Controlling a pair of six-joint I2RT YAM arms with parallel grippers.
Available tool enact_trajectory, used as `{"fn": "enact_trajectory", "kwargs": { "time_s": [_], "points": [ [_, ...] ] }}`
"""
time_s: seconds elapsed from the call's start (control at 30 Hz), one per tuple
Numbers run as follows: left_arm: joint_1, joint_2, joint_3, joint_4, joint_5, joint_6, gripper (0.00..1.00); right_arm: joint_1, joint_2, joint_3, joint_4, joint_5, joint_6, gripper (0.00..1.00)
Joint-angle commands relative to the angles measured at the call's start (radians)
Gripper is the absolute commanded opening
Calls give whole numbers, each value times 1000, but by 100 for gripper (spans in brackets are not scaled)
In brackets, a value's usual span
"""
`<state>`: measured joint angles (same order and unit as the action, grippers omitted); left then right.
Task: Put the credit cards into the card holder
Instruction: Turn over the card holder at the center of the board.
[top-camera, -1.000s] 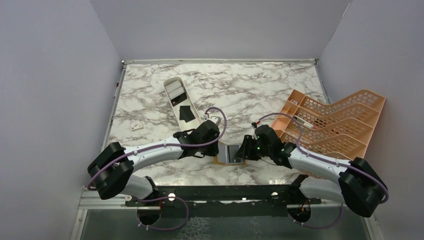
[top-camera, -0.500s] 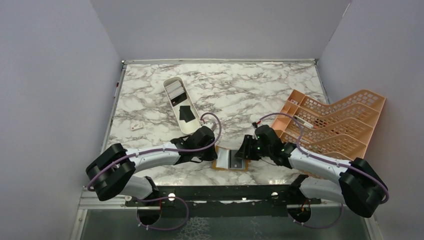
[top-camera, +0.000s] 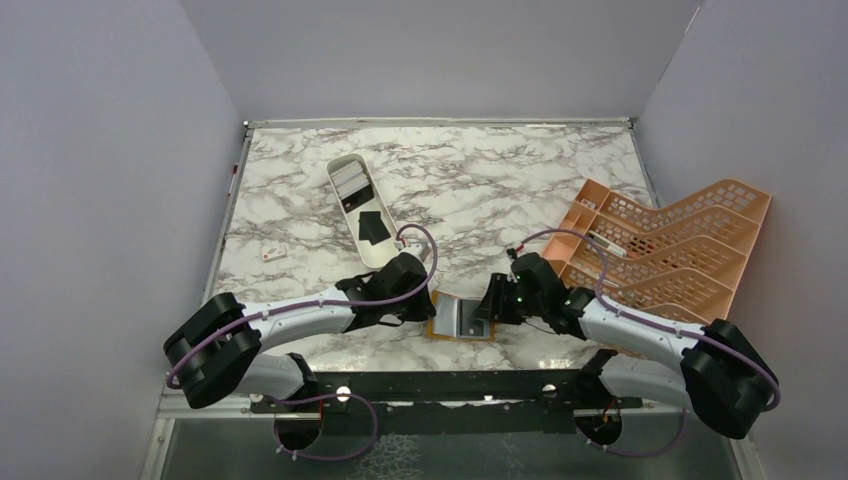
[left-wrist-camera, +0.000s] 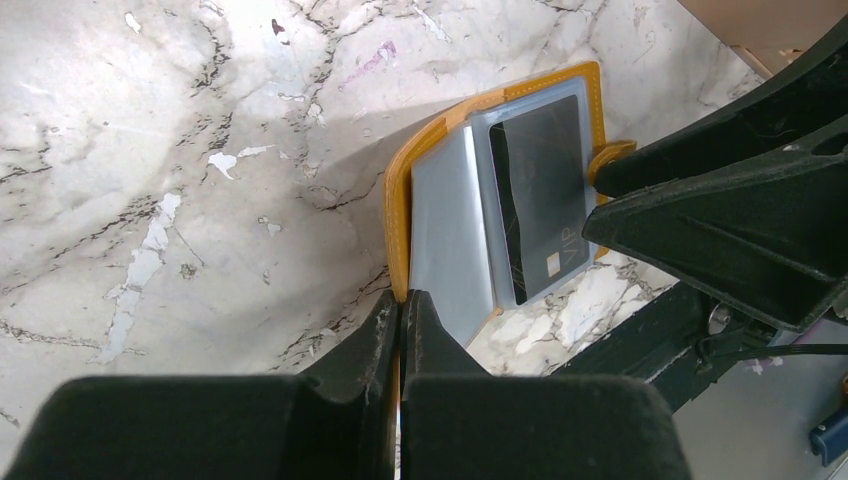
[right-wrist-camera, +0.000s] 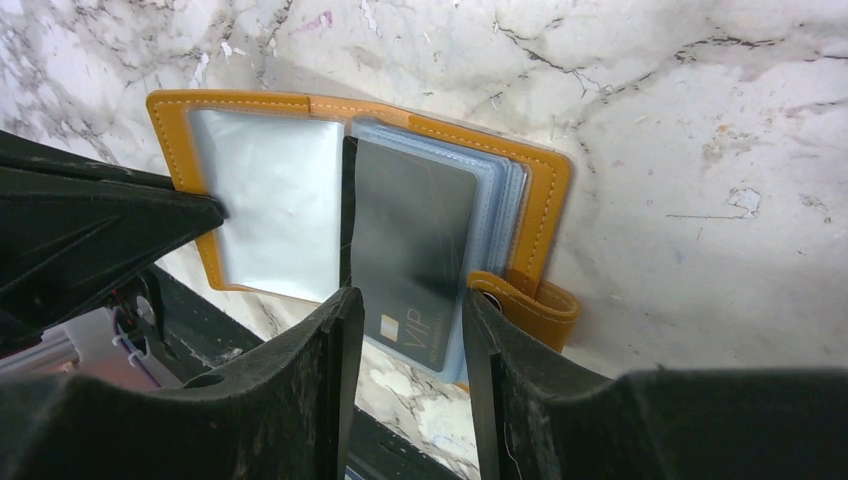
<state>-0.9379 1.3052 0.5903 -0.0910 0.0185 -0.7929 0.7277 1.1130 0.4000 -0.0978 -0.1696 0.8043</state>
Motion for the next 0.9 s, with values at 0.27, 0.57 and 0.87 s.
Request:
{"fn": "enact_trajectory", "kwargs": {
  "time_s": [0.27,0.57,0.87],
  "points": [
    [4,-20,-26,33,-16,-17,0,7,61,-16,70,-14,11,48],
    [4,-13,-30,44,-14,-17,0,6,91,-6,85,-26,16,50],
    [4,-16,-35,49,-12,-17,0,7,124,-8,149,-84,50,52]
  ]
}}
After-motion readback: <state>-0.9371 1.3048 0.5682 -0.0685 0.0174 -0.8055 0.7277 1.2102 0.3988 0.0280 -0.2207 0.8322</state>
